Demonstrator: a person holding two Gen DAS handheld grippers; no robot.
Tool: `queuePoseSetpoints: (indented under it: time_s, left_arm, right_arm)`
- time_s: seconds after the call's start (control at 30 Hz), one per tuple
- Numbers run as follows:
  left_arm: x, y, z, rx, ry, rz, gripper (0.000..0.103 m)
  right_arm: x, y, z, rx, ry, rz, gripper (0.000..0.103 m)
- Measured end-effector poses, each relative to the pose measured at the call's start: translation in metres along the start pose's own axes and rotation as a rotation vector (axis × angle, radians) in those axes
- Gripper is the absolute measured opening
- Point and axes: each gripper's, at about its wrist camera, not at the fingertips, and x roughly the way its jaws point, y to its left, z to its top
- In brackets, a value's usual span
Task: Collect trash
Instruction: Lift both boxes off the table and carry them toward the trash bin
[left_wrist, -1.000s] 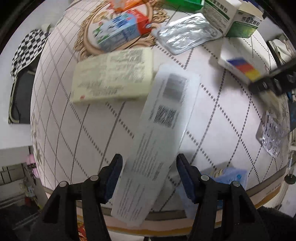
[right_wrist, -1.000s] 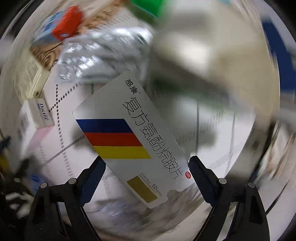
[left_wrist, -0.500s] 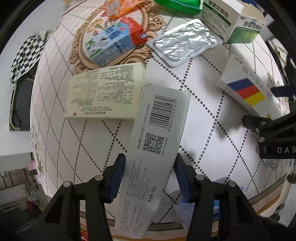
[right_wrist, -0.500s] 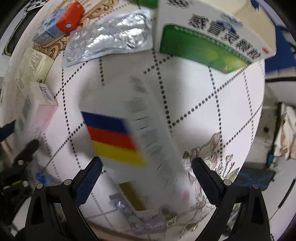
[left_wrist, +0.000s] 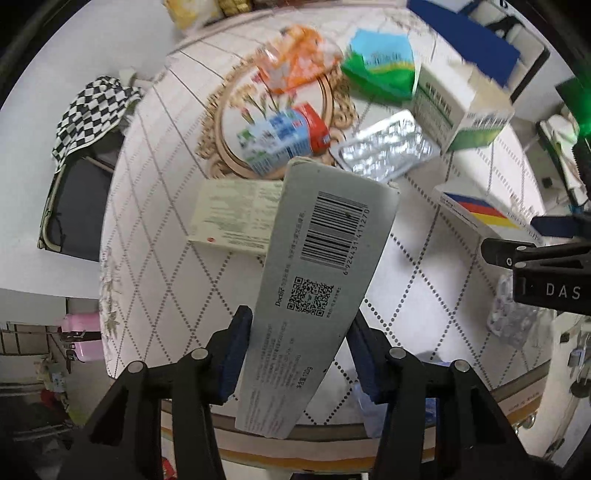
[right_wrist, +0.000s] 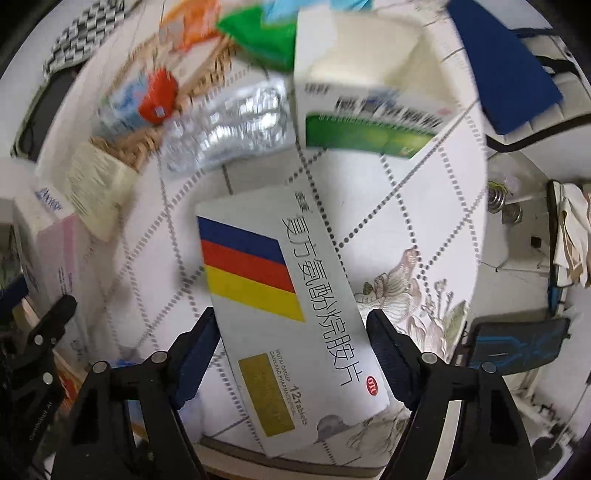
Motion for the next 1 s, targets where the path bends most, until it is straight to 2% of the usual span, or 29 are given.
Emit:
queuePoseSetpoints:
  time_s: [0.07, 0.1, 0.13, 0.17, 0.27, 0.3, 0.33, 0.37, 0.4, 0.47, 0.53, 0.67, 0.73, 0.8, 0.83, 0.87, 0.9, 1.0]
  left_arm:
    - [-0.022, -0.009, -0.007, -0.017, -0.027, -0.004, 0.048]
    - [-0.029, -0.002, -0.009, -0.028, -0.047, -0.011, 0.048]
    - [-0.04, -0.005, -0.012, -0.036, -0.062, -0.014, 0.048]
    - [-0.045, -0.005, -0.015, -0.04, -0.074, -0.018, 0.048]
    - [-0.049, 0.004, -0.021, -0.045, -0.087, -0.017, 0.048]
    - [-0.043, 0.009, -0.023, -0.05, -0.077, -0.02, 0.048]
    - [-0.036, 0.013, -0.023, -0.057, -0.071, -0.014, 0.048]
    - [-0.031, 0.013, -0.023, -0.063, -0.065, -0.007, 0.048]
    - [-0.019, 0.017, -0.023, -0.075, -0.049, -0.003, 0.048]
    - [-0.002, 0.019, -0.021, -0.102, -0.02, -0.005, 0.048]
    - [0.02, 0.025, -0.021, -0.144, 0.021, -0.018, 0.048]
    - [0.051, 0.034, -0.024, -0.24, 0.104, -0.082, 0.047]
    - [0.066, 0.033, -0.024, -0.254, 0.148, -0.104, 0.049]
    - [0.077, 0.029, -0.023, -0.23, 0.178, -0.086, 0.05]
    - [0.08, 0.027, -0.023, -0.218, 0.181, -0.079, 0.05]
    - [0.082, 0.026, -0.023, -0.213, 0.179, -0.079, 0.048]
    - [0.082, 0.025, -0.024, -0.208, 0.176, -0.074, 0.047]
    - [0.08, 0.026, -0.027, -0.206, 0.166, -0.067, 0.045]
  right_arm:
    - [-0.022, -0.009, -0.017, 0.04, -0.04, 0.015, 0.078]
    - [-0.037, -0.013, -0.031, 0.066, -0.062, 0.028, 0.077]
    - [-0.045, -0.014, -0.032, 0.082, -0.074, 0.037, 0.07]
    - [-0.052, -0.015, -0.035, 0.105, -0.096, 0.054, 0.029]
    - [-0.091, 0.033, -0.07, 0.127, -0.122, 0.046, 0.027]
    - [-0.085, 0.042, -0.074, 0.11, -0.093, 0.05, 0.027]
    - [-0.079, 0.044, -0.076, 0.123, -0.06, 0.082, 0.034]
    - [-0.064, 0.052, -0.076, 0.13, -0.052, 0.097, 0.048]
    - [-0.063, 0.049, -0.079, 0.142, -0.049, 0.098, 0.056]
    - [-0.064, 0.042, -0.079, 0.154, -0.071, 0.075, 0.089]
    - [-0.054, 0.036, -0.085, 0.183, -0.039, 0.052, 0.09]
    - [-0.035, 0.033, -0.087, 0.299, 0.018, 0.138, 0.09]
    - [-0.019, 0.034, -0.083, 0.367, 0.048, 0.143, 0.09]
    - [0.0, 0.037, -0.079, 0.436, 0.07, 0.134, 0.09]
    - [0.006, 0.04, -0.076, 0.447, 0.072, 0.125, 0.09]
    - [0.013, 0.045, -0.073, 0.452, 0.079, 0.096, 0.096]
    - [0.013, 0.05, -0.071, 0.453, 0.068, 0.077, 0.096]
    - [0.019, 0.072, -0.067, 0.401, 0.048, -0.054, 0.092]
